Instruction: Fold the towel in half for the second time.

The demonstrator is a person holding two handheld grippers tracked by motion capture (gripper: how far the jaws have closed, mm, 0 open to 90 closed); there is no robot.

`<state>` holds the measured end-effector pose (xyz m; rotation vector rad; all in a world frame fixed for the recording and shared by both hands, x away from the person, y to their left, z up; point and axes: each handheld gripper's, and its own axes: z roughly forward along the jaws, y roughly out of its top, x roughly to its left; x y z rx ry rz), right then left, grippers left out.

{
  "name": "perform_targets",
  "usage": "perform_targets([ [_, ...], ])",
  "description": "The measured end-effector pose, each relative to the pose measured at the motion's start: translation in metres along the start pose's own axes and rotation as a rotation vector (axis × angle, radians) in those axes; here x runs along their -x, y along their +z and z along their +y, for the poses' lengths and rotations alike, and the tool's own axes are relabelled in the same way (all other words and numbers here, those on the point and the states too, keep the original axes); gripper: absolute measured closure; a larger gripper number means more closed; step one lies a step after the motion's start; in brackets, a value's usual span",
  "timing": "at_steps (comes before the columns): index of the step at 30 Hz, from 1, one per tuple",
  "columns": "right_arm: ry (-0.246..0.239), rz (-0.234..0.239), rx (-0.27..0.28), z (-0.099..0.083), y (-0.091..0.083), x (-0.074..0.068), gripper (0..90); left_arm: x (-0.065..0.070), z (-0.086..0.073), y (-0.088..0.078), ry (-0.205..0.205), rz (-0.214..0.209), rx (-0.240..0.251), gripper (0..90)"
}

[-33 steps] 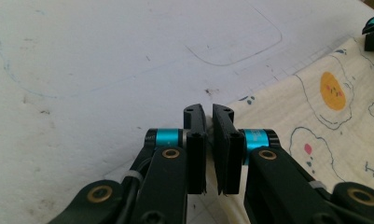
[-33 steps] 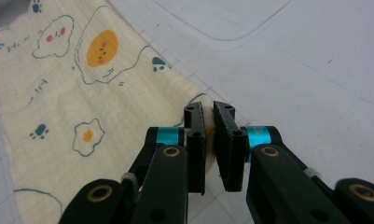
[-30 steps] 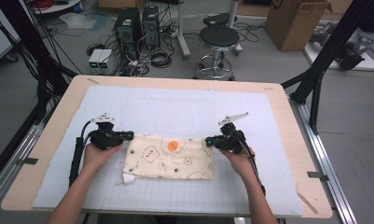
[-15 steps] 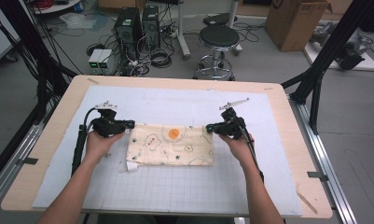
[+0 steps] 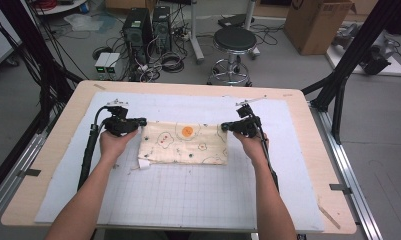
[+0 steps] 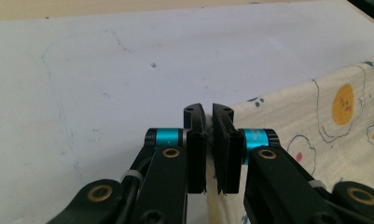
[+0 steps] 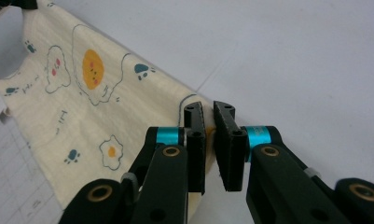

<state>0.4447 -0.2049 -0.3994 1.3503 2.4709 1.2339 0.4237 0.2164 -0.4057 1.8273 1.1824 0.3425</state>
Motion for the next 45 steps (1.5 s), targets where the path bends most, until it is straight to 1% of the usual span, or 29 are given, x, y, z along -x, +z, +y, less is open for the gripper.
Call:
perform_targets([
  [1, 0.007, -0.003, -0.004, -0.001, 0.001, 0.001, 83.6, 0.001, -0.001, 0.001, 0.018, 0.01, -0.006, 83.9],
  [2, 0.012, -0.003, -0.005, -0.002, 0.003, 0.002, 83.6, 0.002, -0.001, 0.002, 0.028, 0.011, -0.011, 83.9],
  [4, 0.017, -0.01, -0.001, -0.003, 0.004, 0.003, 83.6, 0.001, -0.002, 0.002, 0.029, 0.008, -0.016, 83.9],
  [5, 0.027, -0.002, 0.008, -0.003, 0.004, 0.003, 83.6, 0.0, -0.003, 0.001, 0.027, 0.006, -0.012, 84.0],
  [7, 0.025, 0.001, 0.018, -0.004, 0.004, 0.003, 83.6, 0.0, -0.003, 0.001, 0.032, 0.005, -0.013, 84.0],
  [9, 0.02, 0.015, 0.029, -0.004, 0.003, 0.002, 83.6, 0.0, -0.004, -0.002, 0.043, 0.01, -0.019, 84.0],
  [11, 0.021, 0.035, 0.048, -0.005, 0.001, 0.0, 83.7, -0.001, -0.006, -0.003, 0.042, 0.009, -0.021, 84.1],
  [13, 0.018, 0.036, 0.052, -0.005, 0.0, -0.001, 83.7, -0.001, -0.007, -0.003, 0.034, 0.007, -0.015, 84.2],
  [14, 0.015, 0.041, 0.049, -0.005, -0.002, -0.003, 83.7, -0.002, -0.011, -0.005, 0.018, -0.007, 0.001, 84.1],
  [15, 0.013, 0.042, 0.051, -0.006, -0.002, -0.003, 83.7, -0.002, -0.013, -0.006, 0.017, -0.012, 0.003, 84.2],
  [17, 0.025, 0.048, 0.05, -0.008, -0.004, -0.003, 83.7, -0.001, -0.015, -0.007, 0.022, -0.014, 0.008, 84.1],
  [18, 0.019, 0.055, 0.057, -0.009, -0.004, -0.002, 83.7, 0.0, -0.016, -0.008, 0.024, -0.019, 0.013, 84.1],
  [19, 0.027, 0.06, 0.055, -0.009, -0.005, -0.003, 83.7, 0.001, -0.016, -0.009, 0.026, -0.022, 0.02, 84.0],
  [21, 0.027, 0.07, 0.061, -0.01, -0.006, -0.004, 83.7, 0.002, -0.016, -0.011, 0.031, -0.024, 0.022, 84.0],
  [23, 0.012, 0.077, 0.07, -0.012, -0.009, -0.006, 83.7, 0.003, -0.016, -0.013, 0.039, -0.033, 0.027, 84.0],
  [24, 0.013, 0.084, 0.07, -0.015, -0.012, -0.006, 83.7, 0.004, -0.017, -0.015, 0.041, -0.043, 0.028, 83.8],
  [25, 0.013, 0.09, 0.073, -0.016, -0.013, -0.006, 83.7, 0.004, -0.017, -0.015, 0.041, -0.043, 0.028, 83.8],
  [26, 0.011, 0.097, 0.076, -0.019, -0.014, -0.006, 83.7, 0.007, -0.019, -0.017, 0.036, -0.054, 0.05, 83.8],
  [28, 0.015, 0.108, 0.071, -0.022, -0.015, -0.006, 83.7, 0.007, -0.021, -0.018, 0.04, -0.055, 0.054, 83.8],
  [30, 0.018, 0.11, 0.063, -0.023, -0.015, -0.007, 83.7, 0.008, -0.024, -0.019, 0.043, -0.055, 0.052, 83.8],
  [32, -0.005, 0.114, 0.066, -0.022, -0.017, -0.012, 83.7, 0.008, -0.028, -0.021, 0.041, -0.059, 0.047, 83.7],
  [34, -0.009, 0.113, 0.061, -0.022, -0.018, -0.013, 83.7, 0.008, -0.029, -0.022, 0.05, -0.057, 0.044, 83.7],
  [36, -0.026, 0.111, 0.049, -0.022, -0.019, -0.017, 83.7, 0.01, -0.031, -0.025, 0.05, -0.062, 0.059, 83.5],
  [38, -0.022, 0.118, 0.047, -0.024, -0.021, -0.018, 83.6, 0.011, -0.035, -0.027, 0.066, -0.064, 0.051, 83.2],
  [39, -0.022, 0.118, 0.047, -0.024, -0.021, -0.018, 83.6, 0.011, -0.035, -0.027, 0.066, -0.064, 0.051, 83.1],
  [40, -0.028, 0.117, 0.061, -0.026, -0.021, -0.02, 83.7, 0.011, -0.037, -0.028, 0.065, -0.066, 0.054, 82.9],
  [41, -0.028, 0.122, 0.057, -0.028, -0.022, -0.021, 83.7, 0.011, -0.039, -0.029, 0.058, -0.072, 0.061, 82.7],
  [43, -0.03, 0.117, 0.055, -0.032, -0.021, -0.022, 83.7, 0.011, -0.04, -0.029, 0.064, -0.074, 0.056, 82.3],
  [45, -0.028, 0.123, 0.069, -0.037, -0.022, -0.022, 83.7, 0.015, -0.042, -0.03, 0.083, -0.075, 0.058, 82.3],
])
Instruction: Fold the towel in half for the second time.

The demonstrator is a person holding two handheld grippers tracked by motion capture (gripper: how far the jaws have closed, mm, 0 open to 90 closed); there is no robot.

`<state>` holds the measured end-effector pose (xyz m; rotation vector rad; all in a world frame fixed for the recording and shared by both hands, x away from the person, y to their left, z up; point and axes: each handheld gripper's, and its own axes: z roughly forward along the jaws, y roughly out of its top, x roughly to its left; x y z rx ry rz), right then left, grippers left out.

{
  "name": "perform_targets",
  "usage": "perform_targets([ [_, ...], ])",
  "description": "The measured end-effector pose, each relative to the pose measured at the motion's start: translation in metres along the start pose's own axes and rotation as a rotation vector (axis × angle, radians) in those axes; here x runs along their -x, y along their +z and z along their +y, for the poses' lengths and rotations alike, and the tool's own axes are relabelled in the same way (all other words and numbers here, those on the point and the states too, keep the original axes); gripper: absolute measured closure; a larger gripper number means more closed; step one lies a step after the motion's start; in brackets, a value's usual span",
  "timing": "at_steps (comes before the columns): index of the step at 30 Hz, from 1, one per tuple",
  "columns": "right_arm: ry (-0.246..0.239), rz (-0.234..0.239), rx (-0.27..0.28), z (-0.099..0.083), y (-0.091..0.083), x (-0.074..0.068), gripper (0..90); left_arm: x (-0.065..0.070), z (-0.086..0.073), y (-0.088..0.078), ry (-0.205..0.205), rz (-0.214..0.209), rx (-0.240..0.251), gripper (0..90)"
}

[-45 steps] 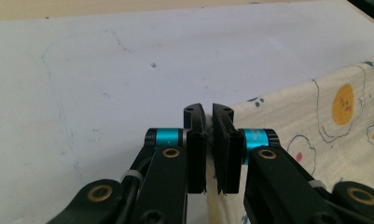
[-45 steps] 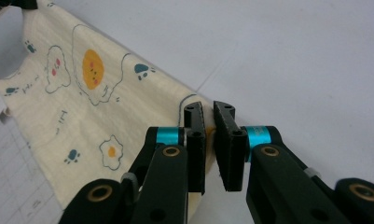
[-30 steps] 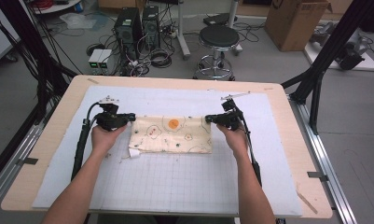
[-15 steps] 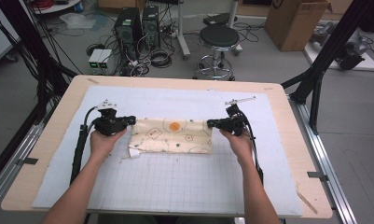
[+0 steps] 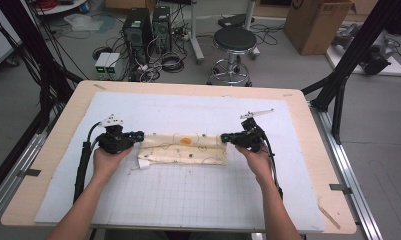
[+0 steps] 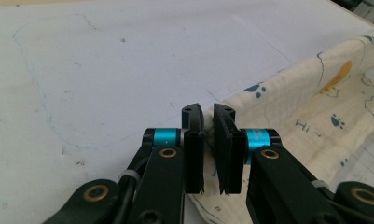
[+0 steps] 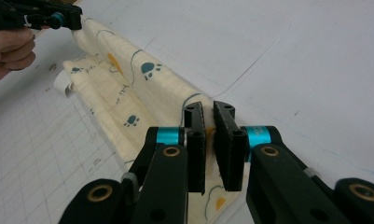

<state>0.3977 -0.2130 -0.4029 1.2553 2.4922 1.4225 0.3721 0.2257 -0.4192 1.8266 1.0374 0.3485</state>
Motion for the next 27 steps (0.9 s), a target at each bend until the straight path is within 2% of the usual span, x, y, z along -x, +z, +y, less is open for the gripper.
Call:
perform_targets([
  [4, -0.005, 0.013, -0.012, -0.006, 0.0, -0.001, 83.6, 0.003, -0.004, -0.003, 0.019, -0.005, -0.008, 82.3],
  [8, -0.015, 0.015, -0.026, -0.012, 0.002, -0.004, 83.5, 0.003, -0.013, -0.008, 0.005, -0.024, 0.01, 82.2],
  [10, -0.023, 0.007, -0.038, -0.015, 0.003, -0.005, 83.5, 0.004, -0.015, -0.008, 0.008, -0.031, 0.003, 82.1],
  [11, -0.026, 0.009, -0.045, -0.017, 0.004, -0.006, 83.5, 0.008, -0.017, -0.009, 0.039, -0.022, -0.017, 82.1],
  [15, -0.045, 0.005, -0.058, -0.022, 0.005, -0.01, 83.4, 0.012, -0.02, -0.01, 0.061, -0.023, -0.025, 82.1],
  [16, -0.05, 0.002, -0.06, -0.024, 0.005, -0.011, 83.4, 0.012, -0.023, -0.01, 0.078, -0.02, -0.056, 82.0],
  [19, -0.054, -0.001, -0.067, -0.028, 0.004, -0.012, 83.1, 0.013, -0.026, -0.01, 0.077, -0.026, -0.062, 81.8],
  [24, -0.098, -0.023, -0.092, -0.032, 0.005, -0.017, 82.7, 0.02, -0.03, -0.012, 0.112, -0.033, -0.086, 81.8],
  [27, -0.1, -0.021, -0.095, -0.034, 0.006, -0.017, 82.2, 0.02, -0.032, -0.013, 0.121, -0.035, -0.1, 81.0],
])
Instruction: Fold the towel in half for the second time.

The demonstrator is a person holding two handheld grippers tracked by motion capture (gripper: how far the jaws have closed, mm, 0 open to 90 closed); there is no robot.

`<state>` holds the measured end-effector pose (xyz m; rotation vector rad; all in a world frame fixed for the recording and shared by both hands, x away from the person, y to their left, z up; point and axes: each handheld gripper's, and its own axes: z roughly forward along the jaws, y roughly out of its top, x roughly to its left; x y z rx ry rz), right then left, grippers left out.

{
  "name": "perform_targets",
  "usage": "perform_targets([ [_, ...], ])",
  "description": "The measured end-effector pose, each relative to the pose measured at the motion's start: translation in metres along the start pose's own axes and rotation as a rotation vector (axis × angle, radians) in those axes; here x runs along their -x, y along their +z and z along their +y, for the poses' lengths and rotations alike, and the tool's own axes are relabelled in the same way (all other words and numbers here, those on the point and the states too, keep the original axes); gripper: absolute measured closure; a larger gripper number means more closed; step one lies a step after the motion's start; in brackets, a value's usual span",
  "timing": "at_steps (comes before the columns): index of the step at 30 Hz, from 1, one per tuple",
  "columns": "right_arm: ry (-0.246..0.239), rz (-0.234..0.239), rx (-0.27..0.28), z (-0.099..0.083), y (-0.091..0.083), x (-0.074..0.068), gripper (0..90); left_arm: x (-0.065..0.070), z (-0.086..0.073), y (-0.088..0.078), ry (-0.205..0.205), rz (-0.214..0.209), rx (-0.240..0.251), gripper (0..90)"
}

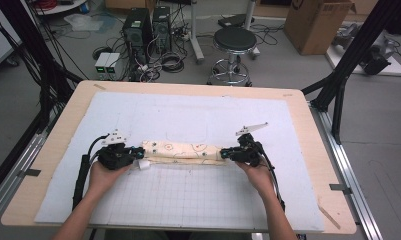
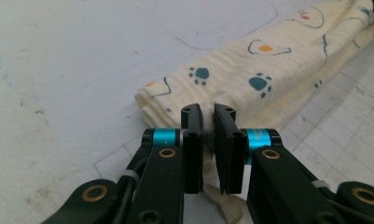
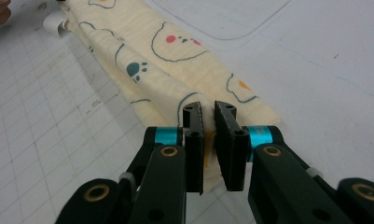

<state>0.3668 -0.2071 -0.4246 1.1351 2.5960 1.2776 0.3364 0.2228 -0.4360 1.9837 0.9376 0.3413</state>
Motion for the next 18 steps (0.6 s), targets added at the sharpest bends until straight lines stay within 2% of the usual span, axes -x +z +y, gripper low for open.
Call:
perform_targets([
  [3, 0.002, 0.007, -0.003, -0.004, 0.0, -0.001, 79.6, 0.002, -0.002, -0.001, 0.011, -0.017, -0.016, 77.4],
  [4, 0.004, 0.008, -0.002, -0.005, -0.001, -0.001, 77.6, 0.002, -0.003, -0.002, 0.005, -0.04, -0.01, 74.8],
  [5, 0.017, -0.011, 0.011, -0.005, -0.003, -0.001, 67.8, 0.002, -0.004, -0.004, -0.01, -0.084, 0.003, 67.2],
  [6, 0.017, -0.011, 0.011, -0.005, -0.003, -0.001, 67.8, 0.002, -0.004, -0.004, -0.01, -0.084, 0.003, 63.8],
  [7, 0.022, -0.006, 0.042, -0.004, -0.009, -0.002, 63.6, 0.002, -0.003, -0.006, -0.013, -0.093, 0.01, 59.8],
  [8, 0.017, -0.003, 0.068, -0.003, -0.012, -0.003, 62.1, 0.001, -0.003, -0.009, -0.022, -0.105, 0.025, 57.6],
  [9, 0.017, -0.003, 0.068, -0.003, -0.012, -0.003, 62.1, 0.0, -0.001, -0.012, -0.024, -0.108, 0.042, 57.6],
  [10, 0.008, 0.001, 0.099, -0.001, -0.018, -0.007, 59.1, -0.001, 0.002, -0.017, -0.034, -0.105, 0.08, 54.3],
  [11, 0.005, 0.003, 0.106, 0.0, -0.019, -0.007, 58.4, -0.002, 0.004, -0.02, -0.039, -0.108, 0.093, 53.6],
  [15, -0.005, -0.001, 0.114, 0.007, -0.02, -0.012, 59.0, -0.001, 0.014, -0.022, -0.022, -0.088, 0.087, 54.0],
  [16, -0.01, 0.0, 0.11, 0.009, -0.019, -0.014, 61.2, 0.002, 0.02, -0.02, -0.01, -0.084, 0.1, 56.5],
  [17, -0.014, -0.002, 0.107, 0.011, -0.017, -0.015, 63.6, 0.002, 0.02, -0.02, -0.01, -0.084, 0.1, 59.5],
  [18, -0.016, 0.0, 0.103, 0.013, -0.015, -0.017, 66.4, 0.007, 0.027, -0.012, 0.003, -0.097, 0.082, 62.5],
])
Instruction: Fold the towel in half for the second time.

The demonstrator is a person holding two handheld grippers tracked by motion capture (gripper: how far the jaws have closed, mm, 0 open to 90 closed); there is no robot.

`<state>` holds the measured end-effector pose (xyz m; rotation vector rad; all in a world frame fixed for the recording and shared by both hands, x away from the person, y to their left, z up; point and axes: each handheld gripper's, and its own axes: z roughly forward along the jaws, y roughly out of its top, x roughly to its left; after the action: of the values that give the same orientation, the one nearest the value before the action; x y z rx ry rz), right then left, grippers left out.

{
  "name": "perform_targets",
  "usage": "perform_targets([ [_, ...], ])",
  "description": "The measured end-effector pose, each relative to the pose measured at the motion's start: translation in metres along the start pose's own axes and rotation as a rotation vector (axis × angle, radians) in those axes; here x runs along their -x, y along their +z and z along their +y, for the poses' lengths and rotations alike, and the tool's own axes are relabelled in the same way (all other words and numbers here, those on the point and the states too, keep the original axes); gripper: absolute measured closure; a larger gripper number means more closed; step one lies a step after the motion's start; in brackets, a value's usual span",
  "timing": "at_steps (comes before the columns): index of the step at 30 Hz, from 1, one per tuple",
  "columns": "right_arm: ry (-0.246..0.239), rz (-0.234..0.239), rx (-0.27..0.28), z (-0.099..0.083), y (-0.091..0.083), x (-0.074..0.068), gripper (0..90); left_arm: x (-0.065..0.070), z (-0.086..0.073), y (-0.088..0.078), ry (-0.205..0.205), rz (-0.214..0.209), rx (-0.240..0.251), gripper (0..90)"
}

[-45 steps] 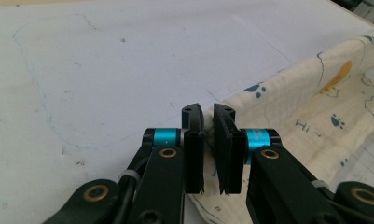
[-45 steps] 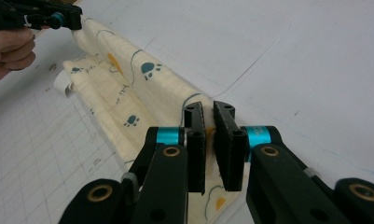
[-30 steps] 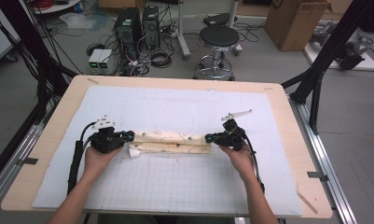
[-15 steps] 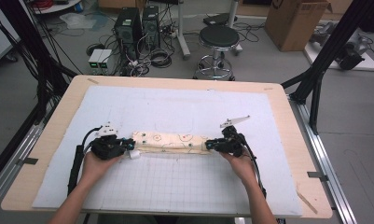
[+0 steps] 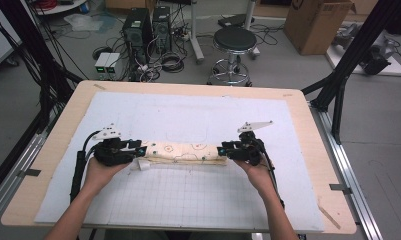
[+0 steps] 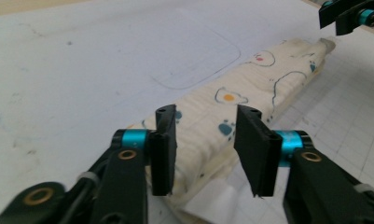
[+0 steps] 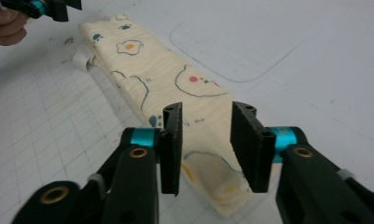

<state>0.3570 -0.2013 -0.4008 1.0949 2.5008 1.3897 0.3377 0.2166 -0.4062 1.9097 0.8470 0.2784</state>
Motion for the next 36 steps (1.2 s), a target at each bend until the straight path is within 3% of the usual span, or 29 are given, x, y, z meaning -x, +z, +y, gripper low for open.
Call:
perform_targets([
  [6, -0.036, 0.047, -0.025, 0.014, 0.018, -0.012, 80.3, 0.009, 0.007, 0.022, 0.015, -0.028, -0.014, 82.0],
  [12, -0.042, 0.075, -0.042, 0.022, 0.035, -0.021, 82.8, 0.02, 0.01, 0.044, 0.047, -0.053, -0.07, 84.7],
  [13, -0.042, 0.087, -0.049, 0.024, 0.044, -0.026, 82.8, 0.021, 0.011, 0.046, 0.058, -0.054, -0.085, 84.9],
  [16, -0.045, 0.091, -0.063, 0.026, 0.055, -0.032, 83.0, 0.023, 0.008, 0.053, 0.054, -0.051, -0.115, 85.0],
  [20, -0.048, 0.096, -0.082, 0.025, 0.066, -0.037, 83.0, 0.023, 0.006, 0.057, 0.059, -0.04, -0.149, 85.4],
  [26, -0.052, 0.089, -0.156, 0.018, 0.082, -0.035, 84.7, 0.02, 0.0, 0.058, 0.069, -0.024, -0.214, 85.1],
  [32, -0.085, 0.05, -0.202, 0.014, 0.083, -0.032, 84.8, 0.015, -0.005, 0.052, 0.082, -0.004, -0.221, 84.2],
  [36, -0.081, 0.032, -0.202, 0.01, 0.077, -0.027, 84.8, 0.009, -0.009, 0.046, 0.054, -0.001, -0.21, 83.8],
])
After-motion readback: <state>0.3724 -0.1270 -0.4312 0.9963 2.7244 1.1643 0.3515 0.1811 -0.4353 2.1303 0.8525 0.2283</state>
